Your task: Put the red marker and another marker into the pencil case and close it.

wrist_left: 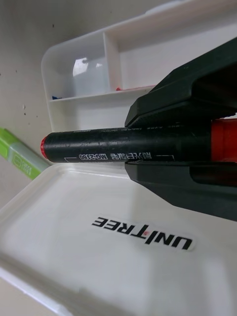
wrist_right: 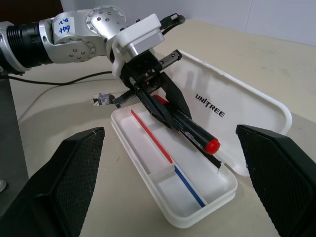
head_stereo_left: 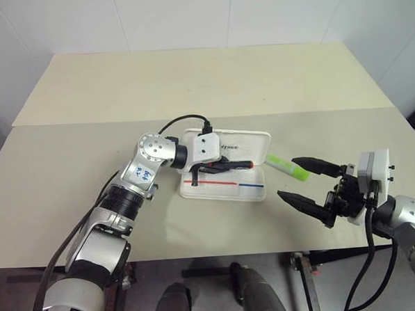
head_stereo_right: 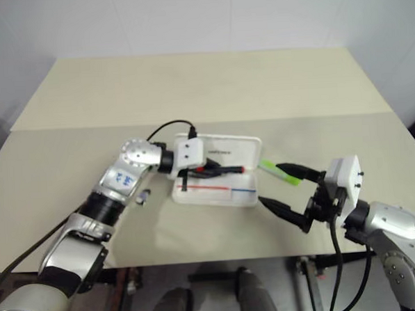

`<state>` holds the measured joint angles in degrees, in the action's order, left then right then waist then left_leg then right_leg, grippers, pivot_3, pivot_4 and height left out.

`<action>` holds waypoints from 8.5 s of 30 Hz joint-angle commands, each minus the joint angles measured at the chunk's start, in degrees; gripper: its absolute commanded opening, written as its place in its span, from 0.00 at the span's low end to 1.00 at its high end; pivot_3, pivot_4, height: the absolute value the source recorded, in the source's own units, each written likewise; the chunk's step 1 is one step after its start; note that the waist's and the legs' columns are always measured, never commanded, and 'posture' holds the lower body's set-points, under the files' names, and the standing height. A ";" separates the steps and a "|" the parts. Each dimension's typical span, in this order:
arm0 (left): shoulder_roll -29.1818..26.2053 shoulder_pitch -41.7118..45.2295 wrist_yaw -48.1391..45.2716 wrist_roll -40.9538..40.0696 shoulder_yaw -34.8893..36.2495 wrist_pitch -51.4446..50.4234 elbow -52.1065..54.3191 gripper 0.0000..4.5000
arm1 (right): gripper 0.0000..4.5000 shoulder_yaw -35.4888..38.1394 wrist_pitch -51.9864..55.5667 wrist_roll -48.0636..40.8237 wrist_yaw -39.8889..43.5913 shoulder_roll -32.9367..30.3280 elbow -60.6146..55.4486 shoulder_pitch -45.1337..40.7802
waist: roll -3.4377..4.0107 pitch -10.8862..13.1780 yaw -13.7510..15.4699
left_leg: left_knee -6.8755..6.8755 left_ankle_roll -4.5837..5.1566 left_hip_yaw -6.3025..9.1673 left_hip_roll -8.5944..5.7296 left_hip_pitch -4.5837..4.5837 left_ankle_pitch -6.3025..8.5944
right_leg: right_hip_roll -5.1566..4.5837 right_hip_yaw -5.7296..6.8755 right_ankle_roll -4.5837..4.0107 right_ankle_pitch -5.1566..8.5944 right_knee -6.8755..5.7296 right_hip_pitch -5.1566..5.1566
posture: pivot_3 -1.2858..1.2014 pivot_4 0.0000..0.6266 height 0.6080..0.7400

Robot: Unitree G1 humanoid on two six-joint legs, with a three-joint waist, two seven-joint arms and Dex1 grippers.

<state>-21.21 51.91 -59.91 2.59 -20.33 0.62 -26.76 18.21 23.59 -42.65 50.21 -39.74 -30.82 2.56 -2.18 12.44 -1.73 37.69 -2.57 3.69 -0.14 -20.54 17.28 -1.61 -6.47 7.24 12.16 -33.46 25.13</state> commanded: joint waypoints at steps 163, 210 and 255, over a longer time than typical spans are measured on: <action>-22.62 -43.42 -15.64 -40.31 44.20 -0.78 29.68 1.00 | 0.25 -46.58 6.03 34.57 10.45 10.37 26.36 -48.73 | 0.10 0.05 -3.16 | -0.49 0.15 -0.29 0.31 0.08 0.21 | -0.01 0.12 -0.34 0.09 -0.14 0.49 | 0.52 0.24 1.00; -18.12 -45.18 -7.83 -38.58 44.92 1.78 34.23 1.00 | 0.99 -43.51 12.96 32.15 11.43 9.23 18.83 -44.36 | 0.09 0.05 -3.08 | -0.45 0.13 -0.27 0.30 0.12 0.22 | 0.00 0.14 -0.37 0.11 -0.23 0.48 | 0.52 0.24 1.00; 3.74 -64.46 46.58 -14.33 34.34 -21.30 54.17 1.00 | 0.99 -15.87 13.20 6.46 13.47 -5.10 5.93 -27.12 | -0.08 -0.04 -3.07 | -0.03 0.12 -0.56 0.26 0.18 0.23 | 0.15 -0.29 -0.95 0.45 0.10 0.15 | 0.52 0.24 1.00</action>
<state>-16.85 -12.98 -13.32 -12.12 14.40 -20.59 26.58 0.51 37.31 -35.00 64.07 -44.13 -22.54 -24.14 -2.25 12.40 -4.80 37.67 -2.44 3.13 0.11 -20.36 17.52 -1.46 -6.76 6.29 12.61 -33.35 25.28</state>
